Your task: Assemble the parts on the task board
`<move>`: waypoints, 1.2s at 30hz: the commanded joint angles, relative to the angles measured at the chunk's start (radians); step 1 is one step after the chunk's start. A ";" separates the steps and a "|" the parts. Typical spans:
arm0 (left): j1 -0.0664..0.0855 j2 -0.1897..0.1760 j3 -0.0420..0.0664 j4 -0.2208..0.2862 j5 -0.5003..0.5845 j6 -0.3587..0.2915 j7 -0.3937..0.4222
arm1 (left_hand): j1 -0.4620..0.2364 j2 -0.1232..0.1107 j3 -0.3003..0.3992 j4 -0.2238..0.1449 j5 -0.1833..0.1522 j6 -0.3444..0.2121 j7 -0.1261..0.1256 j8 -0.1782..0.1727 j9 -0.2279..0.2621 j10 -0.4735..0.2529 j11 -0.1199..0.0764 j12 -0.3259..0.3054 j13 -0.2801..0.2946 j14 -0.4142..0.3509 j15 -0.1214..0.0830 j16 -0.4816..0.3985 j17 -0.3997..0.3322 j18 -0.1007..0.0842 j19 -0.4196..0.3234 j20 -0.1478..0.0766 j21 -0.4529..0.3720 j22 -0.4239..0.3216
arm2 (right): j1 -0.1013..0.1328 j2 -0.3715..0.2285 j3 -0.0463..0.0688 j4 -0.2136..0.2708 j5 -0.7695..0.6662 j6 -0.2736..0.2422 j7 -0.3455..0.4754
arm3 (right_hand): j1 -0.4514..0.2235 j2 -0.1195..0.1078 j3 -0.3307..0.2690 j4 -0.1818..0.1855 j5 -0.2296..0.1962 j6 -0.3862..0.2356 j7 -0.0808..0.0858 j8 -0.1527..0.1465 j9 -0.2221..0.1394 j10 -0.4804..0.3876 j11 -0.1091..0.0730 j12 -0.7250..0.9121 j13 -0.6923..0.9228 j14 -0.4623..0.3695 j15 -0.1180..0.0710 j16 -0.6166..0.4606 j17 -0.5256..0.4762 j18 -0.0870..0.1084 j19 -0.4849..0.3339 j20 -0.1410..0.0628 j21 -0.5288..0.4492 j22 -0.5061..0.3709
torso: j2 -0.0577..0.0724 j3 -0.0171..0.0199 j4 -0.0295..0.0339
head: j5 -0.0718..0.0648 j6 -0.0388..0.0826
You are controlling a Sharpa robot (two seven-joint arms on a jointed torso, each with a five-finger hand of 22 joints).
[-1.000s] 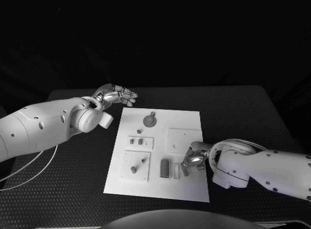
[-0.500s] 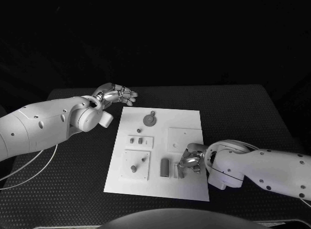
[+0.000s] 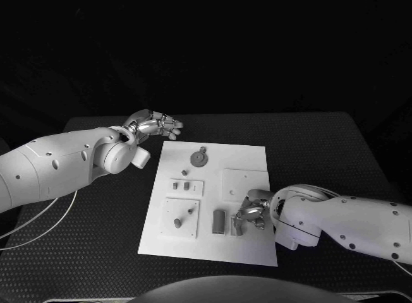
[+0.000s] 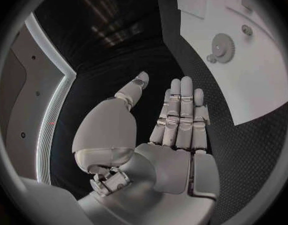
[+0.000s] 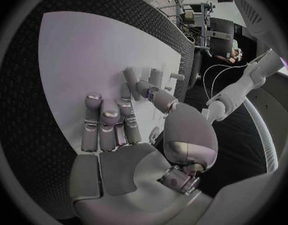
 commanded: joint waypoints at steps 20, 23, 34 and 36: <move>0.001 0.000 0.001 0.002 -0.002 0.016 0.003 | 0.001 0.008 -0.001 0.002 -0.001 -0.001 0.005 0.004 -0.002 -0.008 0.003 0.000 -0.002 0.004 0.003 -0.007 0.003 -0.008 0.005 0.002 -0.007 0.008 | -0.006 0.021 -0.003 -0.013 0.026 0.064 0.015 | -0.091 -0.030 -0.038 0.046 -0.150 -0.003 -0.001 0.015 -0.015 0.000 -0.006 -0.010 0.014 -0.002 -0.008 -0.008 0.010 0.012 0.002 -0.004 0.004 -0.002 | 0.000 0.0003 0.0001 | 0.003 -0.001; 0.001 0.000 0.001 0.002 -0.003 0.016 0.003 | 0.001 0.008 -0.001 0.002 -0.001 -0.001 0.005 0.004 -0.002 -0.008 0.003 0.000 -0.002 0.004 0.003 -0.008 0.003 -0.008 0.005 0.002 -0.007 0.008 | -0.006 0.023 -0.003 -0.013 0.032 0.074 0.020 | -0.091 -0.030 -0.039 0.046 -0.150 -0.003 -0.001 0.016 -0.015 0.000 -0.006 -0.010 0.015 -0.002 -0.008 -0.008 0.010 0.012 0.001 -0.004 0.004 -0.002 | 0.000 0.0007 -0.0011 | 0.003 -0.002; 0.001 -0.001 0.001 0.002 -0.003 0.016 0.002 | 0.001 0.008 -0.001 0.002 -0.001 -0.001 0.005 0.004 -0.002 -0.008 0.003 0.000 -0.002 0.004 0.003 -0.008 0.003 -0.008 0.005 0.002 -0.007 0.008 | -0.006 0.023 -0.003 0.000 0.032 0.083 0.031 | -0.075 -0.004 -0.035 0.031 -0.150 -0.002 -0.003 0.019 -0.014 -0.001 -0.007 -0.010 0.017 -0.004 -0.009 -0.008 0.011 0.012 -0.002 -0.007 0.004 -0.001 | 0.000 0.0013 -0.0011 | 0.005 -0.005; 0.001 -0.001 0.001 0.002 -0.003 0.016 0.002 | 0.001 0.008 -0.001 0.002 -0.001 -0.001 0.005 0.004 -0.002 -0.008 0.003 0.000 -0.002 0.004 0.003 -0.008 0.004 -0.008 0.005 0.002 -0.007 0.008 | -0.006 0.023 -0.003 0.002 0.032 0.078 0.031 | -0.077 -0.004 -0.039 0.029 -0.150 -0.003 -0.003 0.020 -0.014 -0.001 -0.007 -0.010 0.017 -0.005 -0.009 -0.008 0.012 0.012 -0.003 -0.007 0.005 -0.001 | 0.000 0.0008 -0.0008 | 0.005 -0.005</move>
